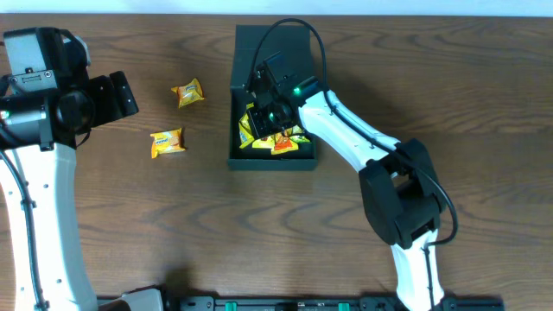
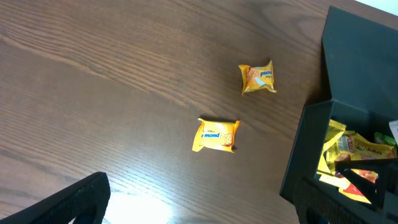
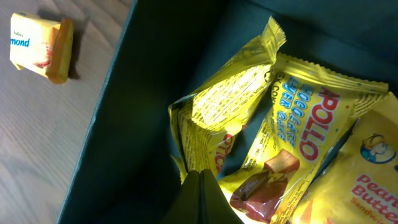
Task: Pack container
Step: 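Push the packets down inside the box with the right gripper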
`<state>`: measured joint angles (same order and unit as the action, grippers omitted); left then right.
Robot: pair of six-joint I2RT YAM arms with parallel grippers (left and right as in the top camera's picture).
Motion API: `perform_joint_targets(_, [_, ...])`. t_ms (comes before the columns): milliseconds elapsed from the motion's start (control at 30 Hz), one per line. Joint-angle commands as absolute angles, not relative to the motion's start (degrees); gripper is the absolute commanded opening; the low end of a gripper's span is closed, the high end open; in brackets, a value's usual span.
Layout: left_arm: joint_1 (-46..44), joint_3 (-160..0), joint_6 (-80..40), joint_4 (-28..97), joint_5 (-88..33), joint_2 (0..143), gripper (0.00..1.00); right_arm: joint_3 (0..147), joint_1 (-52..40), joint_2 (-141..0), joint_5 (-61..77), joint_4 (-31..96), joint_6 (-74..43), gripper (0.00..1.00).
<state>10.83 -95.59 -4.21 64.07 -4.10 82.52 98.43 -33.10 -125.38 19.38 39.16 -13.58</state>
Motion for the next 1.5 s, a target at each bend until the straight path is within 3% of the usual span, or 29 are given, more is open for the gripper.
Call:
perform_joint_targets(0, [11.0,-95.4,-3.4,64.0,-4.1,82.8,0.95,98.6,-33.7,-127.2,16.7,38.4,-14.8,0.01])
perform_joint_targets(633, [11.0,-95.4,-3.3,63.6,-4.1,82.8,0.95,98.6,-34.2,-130.4,16.5,31.7,-17.2,0.01])
perform_joint_targets(1033, [11.0,-95.4,-2.7,62.5,-4.1,83.1,0.96,98.8,-34.3,-130.3,17.0,36.8,-17.2,0.01])
perform_joint_targets(1467, [11.0,-95.3,-2.7,62.6,-4.1,84.1,0.96,98.8,-35.6,-130.3,16.3,34.0,-17.2,0.01])
